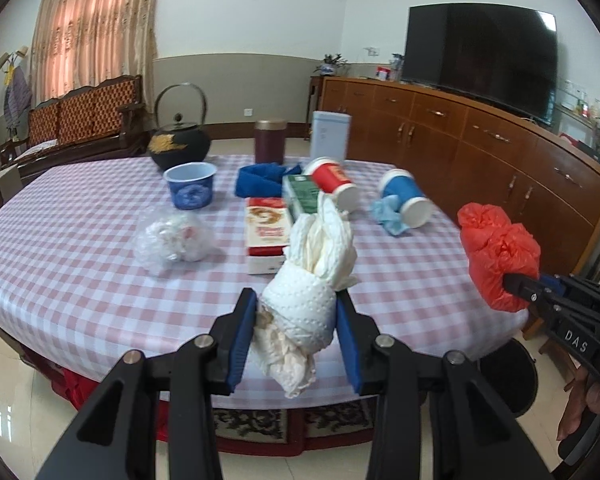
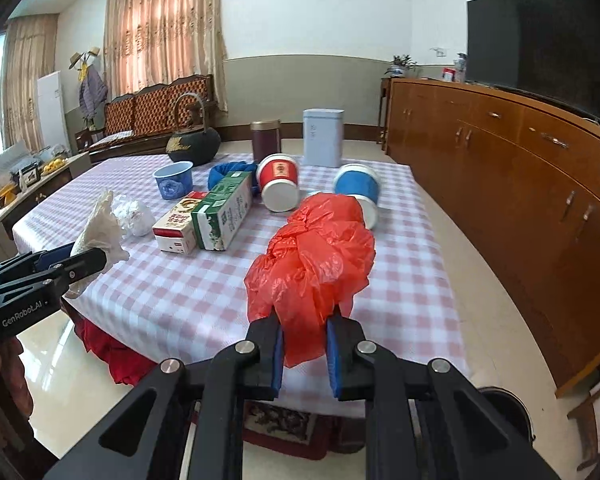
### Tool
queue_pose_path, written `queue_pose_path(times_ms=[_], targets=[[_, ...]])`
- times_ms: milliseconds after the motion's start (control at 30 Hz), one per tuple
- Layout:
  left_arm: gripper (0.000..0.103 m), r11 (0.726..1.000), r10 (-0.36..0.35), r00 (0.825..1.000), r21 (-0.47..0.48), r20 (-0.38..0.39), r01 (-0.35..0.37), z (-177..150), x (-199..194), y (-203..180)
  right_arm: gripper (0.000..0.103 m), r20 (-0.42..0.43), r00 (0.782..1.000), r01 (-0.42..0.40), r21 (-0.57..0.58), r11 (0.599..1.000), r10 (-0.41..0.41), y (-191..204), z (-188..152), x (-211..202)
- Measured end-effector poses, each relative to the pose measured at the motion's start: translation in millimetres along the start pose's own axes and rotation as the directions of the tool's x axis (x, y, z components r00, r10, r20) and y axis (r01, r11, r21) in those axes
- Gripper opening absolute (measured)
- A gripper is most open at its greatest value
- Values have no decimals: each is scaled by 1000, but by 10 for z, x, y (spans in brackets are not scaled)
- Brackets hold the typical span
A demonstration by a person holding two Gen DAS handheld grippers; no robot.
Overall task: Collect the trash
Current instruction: 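Carry the tissue and red bag over the black bucket with both tools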
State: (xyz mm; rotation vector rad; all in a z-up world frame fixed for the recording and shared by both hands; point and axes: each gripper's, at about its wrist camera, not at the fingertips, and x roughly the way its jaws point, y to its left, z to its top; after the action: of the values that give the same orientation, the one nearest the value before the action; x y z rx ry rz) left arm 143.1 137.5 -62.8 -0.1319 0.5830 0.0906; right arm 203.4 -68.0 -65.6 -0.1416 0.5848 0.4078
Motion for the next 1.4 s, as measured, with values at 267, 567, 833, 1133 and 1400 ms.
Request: queue_pose_path(times_ms=[267, 567, 833, 1133, 1400], targets=[[41, 998, -48, 999, 49, 21, 47, 56, -141, -409, 18, 32, 998, 48, 54, 997, -50, -310, -111, -403], [41, 990, -100, 995, 102, 28, 97, 53, -238, -877, 18, 55, 992, 106, 104, 989, -112, -651, -271, -766], [41, 971, -166, 986, 176, 4, 163, -19, -207, -1397, 18, 43, 981, 177, 172, 969, -187, -1090, -493, -1009], [41, 929, -274, 961, 247, -42, 275, -113, -98, -2026, 18, -17, 963, 266, 223, 938, -269, -1607, -845, -1217], [37, 875, -364, 922, 290, -132, 387, -341, 130, -2606, 18, -89, 945, 327, 251, 911, -314, -2015, -1158, -1258]])
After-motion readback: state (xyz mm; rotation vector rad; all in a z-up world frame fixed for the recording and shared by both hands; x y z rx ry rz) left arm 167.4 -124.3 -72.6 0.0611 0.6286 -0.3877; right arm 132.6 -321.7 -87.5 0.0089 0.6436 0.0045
